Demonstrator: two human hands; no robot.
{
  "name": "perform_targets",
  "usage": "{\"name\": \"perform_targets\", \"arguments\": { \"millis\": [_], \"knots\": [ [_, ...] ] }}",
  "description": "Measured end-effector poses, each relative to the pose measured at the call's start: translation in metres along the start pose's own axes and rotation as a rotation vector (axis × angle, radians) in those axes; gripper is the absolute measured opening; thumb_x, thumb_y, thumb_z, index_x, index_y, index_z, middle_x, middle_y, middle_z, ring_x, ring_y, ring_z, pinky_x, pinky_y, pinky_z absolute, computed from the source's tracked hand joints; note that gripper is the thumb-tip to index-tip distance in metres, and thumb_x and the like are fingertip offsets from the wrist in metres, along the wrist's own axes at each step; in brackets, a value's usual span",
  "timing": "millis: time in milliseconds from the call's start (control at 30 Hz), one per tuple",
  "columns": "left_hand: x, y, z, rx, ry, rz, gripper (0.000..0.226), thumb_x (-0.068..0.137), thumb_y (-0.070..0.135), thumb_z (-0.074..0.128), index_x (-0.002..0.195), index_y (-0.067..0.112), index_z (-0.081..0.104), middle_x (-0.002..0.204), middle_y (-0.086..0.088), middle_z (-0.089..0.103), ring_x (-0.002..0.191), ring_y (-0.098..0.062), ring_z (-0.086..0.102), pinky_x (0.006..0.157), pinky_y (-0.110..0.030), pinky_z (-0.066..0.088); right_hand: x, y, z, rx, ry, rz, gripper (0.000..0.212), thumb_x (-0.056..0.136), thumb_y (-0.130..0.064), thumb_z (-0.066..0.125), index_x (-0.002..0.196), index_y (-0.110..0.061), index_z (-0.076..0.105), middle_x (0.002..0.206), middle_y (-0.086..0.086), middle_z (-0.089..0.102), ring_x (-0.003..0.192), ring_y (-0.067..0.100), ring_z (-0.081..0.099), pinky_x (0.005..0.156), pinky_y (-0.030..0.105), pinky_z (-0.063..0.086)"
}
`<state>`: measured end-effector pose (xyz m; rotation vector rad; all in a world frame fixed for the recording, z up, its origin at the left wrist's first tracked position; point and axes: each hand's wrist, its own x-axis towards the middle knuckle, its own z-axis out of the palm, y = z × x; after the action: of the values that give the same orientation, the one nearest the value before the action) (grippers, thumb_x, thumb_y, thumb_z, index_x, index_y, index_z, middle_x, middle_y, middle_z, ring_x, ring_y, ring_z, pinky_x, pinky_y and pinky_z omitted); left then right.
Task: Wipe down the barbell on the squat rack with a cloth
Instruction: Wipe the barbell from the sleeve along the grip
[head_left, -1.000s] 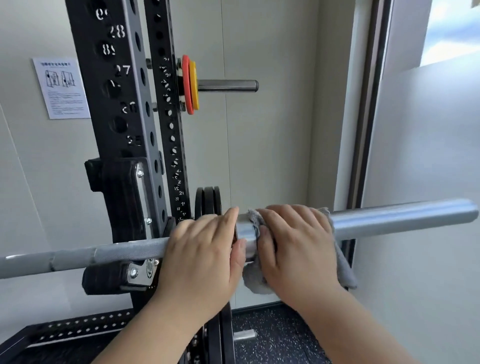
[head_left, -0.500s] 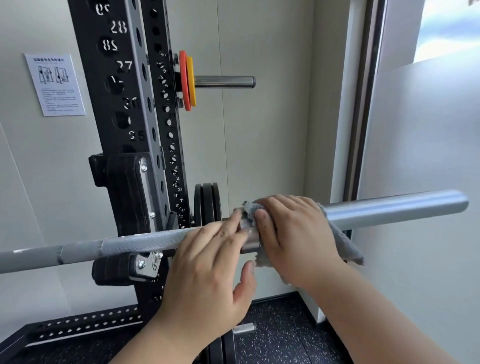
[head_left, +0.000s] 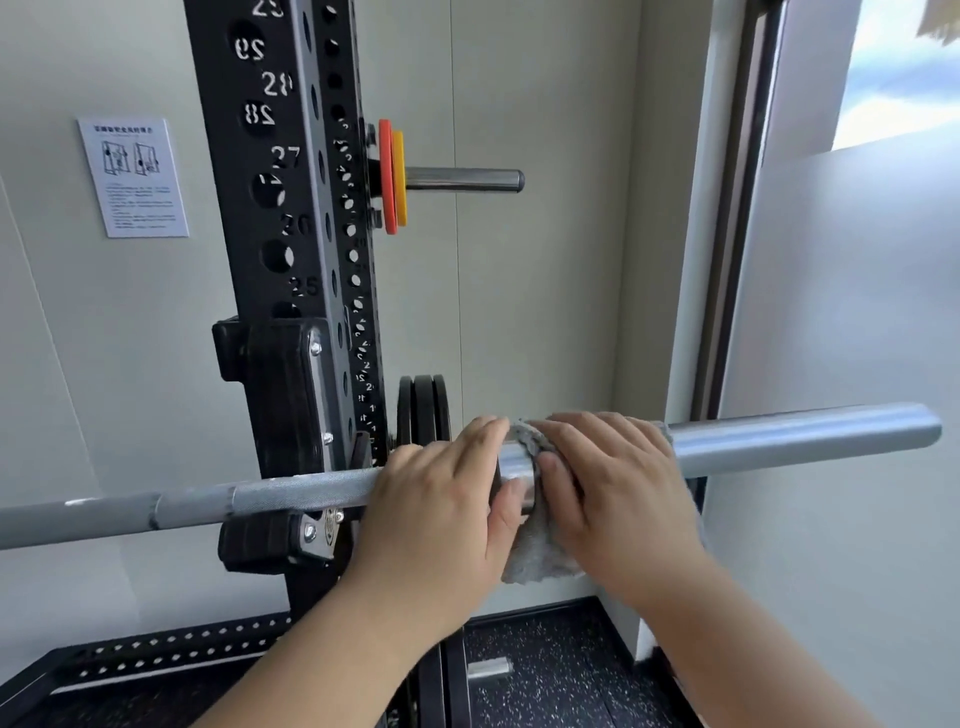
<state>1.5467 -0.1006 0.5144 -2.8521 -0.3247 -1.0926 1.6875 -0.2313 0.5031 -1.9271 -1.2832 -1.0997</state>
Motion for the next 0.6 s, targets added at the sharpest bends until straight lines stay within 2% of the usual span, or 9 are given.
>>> {"name": "perform_targets", "arguments": {
  "millis": [67,100,167,233,333,400,500,567,600],
  "knots": [
    [-0.007,-0.002,-0.002,-0.068,0.036,0.049,0.049,0.107,0.042,0.035,0.146,0.018,0.053,0.148,0.003,0.061,0.121,-0.017,0.065,0.106,-0.042,0.050,-0.007,0.019,-0.005,-0.019,0.010,-0.005,0.029,0.105,-0.037,0.048,0.115,-0.025,0.073,0.112,-0.011,0.072,0.105,0.017,0.065,0.096,0.039,0.046],
    [-0.009,-0.003,-0.004,-0.086,0.061,0.074,0.047,0.106,0.039,0.038,0.144,0.019,0.056,0.149,0.003,0.061,0.124,-0.017,0.064,0.107,-0.042,0.050,-0.006,0.030,-0.007,-0.052,0.027,0.045,0.027,0.104,-0.036,0.048,0.105,-0.024,0.072,0.104,-0.010,0.071,0.099,0.020,0.065,0.092,0.040,0.046],
    [-0.012,-0.005,-0.007,-0.102,0.099,0.116,0.043,0.104,0.035,0.042,0.140,0.021,0.061,0.147,0.006,0.062,0.124,-0.015,0.063,0.107,-0.042,0.050,0.001,0.045,-0.013,-0.139,0.054,0.235,0.028,0.102,-0.037,0.045,0.082,-0.024,0.060,0.081,-0.008,0.063,0.084,0.028,0.062,0.084,0.042,0.045],
    [-0.010,-0.007,-0.010,-0.097,0.113,0.095,0.044,0.103,0.036,0.043,0.140,0.021,0.061,0.144,0.008,0.063,0.127,-0.013,0.061,0.109,-0.041,0.051,0.009,0.042,-0.016,-0.196,0.052,0.388,0.032,0.101,-0.041,0.040,0.073,-0.027,0.047,0.072,-0.010,0.055,0.079,0.029,0.059,0.084,0.043,0.043],
    [0.000,-0.008,-0.014,0.009,0.053,-0.009,0.060,0.104,0.051,0.032,0.152,0.020,0.051,0.152,0.007,0.056,0.138,-0.014,0.054,0.117,-0.037,0.039,0.012,0.009,-0.008,-0.142,0.025,0.337,0.033,0.103,-0.043,0.037,0.080,-0.032,0.057,0.081,-0.013,0.061,0.088,0.022,0.061,0.090,0.042,0.043],
    [0.006,-0.007,-0.011,0.036,-0.035,-0.025,0.071,0.101,0.061,0.022,0.157,0.023,0.043,0.156,0.010,0.052,0.141,-0.012,0.051,0.117,-0.037,0.038,0.003,-0.014,0.005,-0.058,0.036,0.199,0.030,0.106,-0.038,0.041,0.100,-0.031,0.069,0.099,-0.014,0.068,0.100,0.019,0.062,0.096,0.041,0.044],
    [0.002,-0.008,-0.008,0.008,-0.079,-0.002,0.074,0.097,0.065,0.026,0.159,0.026,0.040,0.154,0.014,0.053,0.138,-0.009,0.053,0.116,-0.034,0.039,-0.009,-0.013,0.011,0.008,0.107,0.086,0.034,0.108,-0.031,0.042,0.121,-0.022,0.072,0.122,-0.009,0.070,0.115,0.019,0.062,0.106,0.040,0.044],
    [-0.003,-0.012,-0.011,-0.043,-0.086,0.018,0.072,0.097,0.065,0.029,0.160,0.030,0.038,0.159,0.016,0.047,0.142,-0.005,0.048,0.119,-0.027,0.030,-0.011,0.001,0.011,-0.043,0.119,0.053,0.034,0.109,-0.032,0.042,0.118,-0.020,0.073,0.119,-0.008,0.071,0.111,0.020,0.064,0.101,0.039,0.044],
    [-0.005,-0.014,-0.012,-0.065,-0.083,0.036,0.070,0.098,0.063,0.030,0.160,0.031,0.038,0.160,0.016,0.045,0.144,-0.004,0.046,0.119,-0.025,0.026,-0.008,0.006,0.010,-0.067,0.117,0.097,0.033,0.109,-0.032,0.042,0.108,-0.020,0.072,0.110,-0.007,0.071,0.104,0.022,0.066,0.096,0.039,0.044]
  ]
}}
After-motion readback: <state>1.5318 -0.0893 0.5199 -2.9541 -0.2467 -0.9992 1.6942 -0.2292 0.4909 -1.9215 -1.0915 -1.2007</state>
